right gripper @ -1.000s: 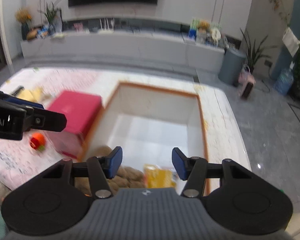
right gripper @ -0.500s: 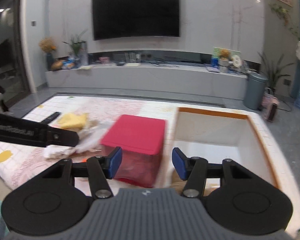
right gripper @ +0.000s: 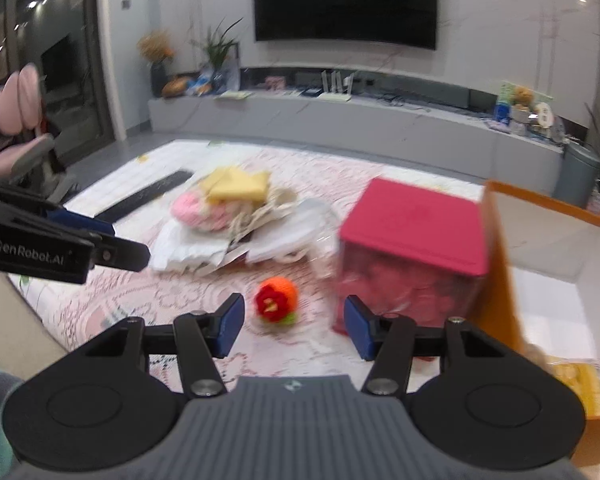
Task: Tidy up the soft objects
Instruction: 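Move both tools back toward the crocheted basket and red flower ball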
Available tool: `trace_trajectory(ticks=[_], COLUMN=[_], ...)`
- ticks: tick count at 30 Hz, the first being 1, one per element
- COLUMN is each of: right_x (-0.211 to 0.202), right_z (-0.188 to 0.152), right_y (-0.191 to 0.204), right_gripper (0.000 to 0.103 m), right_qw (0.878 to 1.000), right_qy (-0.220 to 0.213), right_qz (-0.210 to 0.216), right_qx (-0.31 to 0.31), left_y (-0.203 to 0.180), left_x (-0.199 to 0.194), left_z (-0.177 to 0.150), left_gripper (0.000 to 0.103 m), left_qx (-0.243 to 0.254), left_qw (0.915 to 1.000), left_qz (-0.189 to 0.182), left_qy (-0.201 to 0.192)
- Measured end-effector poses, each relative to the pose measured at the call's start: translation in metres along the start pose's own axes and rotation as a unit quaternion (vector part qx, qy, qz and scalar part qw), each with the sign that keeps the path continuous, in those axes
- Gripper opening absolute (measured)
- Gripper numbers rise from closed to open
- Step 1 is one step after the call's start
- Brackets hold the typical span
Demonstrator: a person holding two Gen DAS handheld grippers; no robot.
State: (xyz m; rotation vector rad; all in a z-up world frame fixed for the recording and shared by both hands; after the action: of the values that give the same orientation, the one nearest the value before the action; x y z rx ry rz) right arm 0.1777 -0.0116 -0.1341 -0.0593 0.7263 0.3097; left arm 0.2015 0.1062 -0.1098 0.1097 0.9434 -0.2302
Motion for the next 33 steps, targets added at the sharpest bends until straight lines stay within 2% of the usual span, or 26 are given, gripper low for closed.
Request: trace_trajectory(ticks=[4, 9, 15, 16, 18, 22, 24, 26, 29, 30, 33], right_x=[0.031, 0.069, 0.111, 0.115, 0.123, 0.136, 0.140, 0.143, 0.143, 0.143, 0.142], right_z=[-0.003, 0.002, 0.014, 0.013, 0.012, 0.009, 0.009, 0.010, 0.011, 0.010, 0.011], right_y=[0.020, 0.030, 0.030, 0.029, 0.028, 0.024, 0.022, 0.021, 0.019, 0.019, 0.019], right_gripper=[0.054, 0.054, 0.052, 0.051, 0.051, 0.048, 0.041, 0.039, 0.038, 0.038, 0.038], right_qw=[1.000, 0.999, 0.997, 0.997, 0.996, 0.995, 0.995, 0.995, 0.995, 0.994, 0.994], right_qy=[0.020, 0.036, 0.054, 0.055, 0.062, 0.077, 0.082, 0.087, 0.092, 0.094, 0.098], right_qz=[0.009, 0.001, -0.017, -0.019, -0.026, -0.026, -0.027, -0.028, -0.027, -0.027, -0.026], right_qx=[-0.017, -0.035, -0.050, -0.053, -0.056, -0.050, -0.049, -0.045, -0.040, -0.039, -0.035], left_y=[0.020, 0.035, 0.041, 0.040, 0.033, 0.019, 0.014, 0.012, 0.011, 0.011, 0.011], left_x=[0.015, 0.031, 0.055, 0.058, 0.062, 0.076, 0.085, 0.094, 0.102, 0.103, 0.105], left_z=[-0.005, 0.008, 0.035, 0.040, 0.051, 0.070, 0.075, 0.079, 0.081, 0.082, 0.082], left_gripper=[0.056, 0.056, 0.057, 0.060, 0.063, 0.063, 0.063, 0.059, 0.043, 0.032, 0.015], left_qx=[-0.006, 0.005, 0.066, 0.077, 0.107, 0.159, 0.182, 0.198, 0.206, 0.207, 0.208], left_qw=[0.9999, 0.9998, 0.9960, 0.9950, 0.9911, 0.9828, 0.9784, 0.9746, 0.9723, 0.9724, 0.9726], left_qz=[0.003, 0.018, 0.050, 0.052, 0.057, 0.066, 0.070, 0.081, 0.091, 0.091, 0.089], left_qy=[0.009, -0.007, -0.032, -0.038, -0.054, -0.066, -0.067, -0.064, -0.061, -0.057, -0.054])
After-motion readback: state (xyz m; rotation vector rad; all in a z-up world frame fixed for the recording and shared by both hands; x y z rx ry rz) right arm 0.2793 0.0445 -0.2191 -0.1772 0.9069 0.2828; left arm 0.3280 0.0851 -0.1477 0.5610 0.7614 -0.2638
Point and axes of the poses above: each gripper's, at about its wrist camera, not at the fingertips, and x roughly the way its jaws point, y to its left, z to its top, the point moved 9 cm from there along x, roughly the way its jaws point, and after that the axes turned 6 degrees about y, right-handed, at the moved point
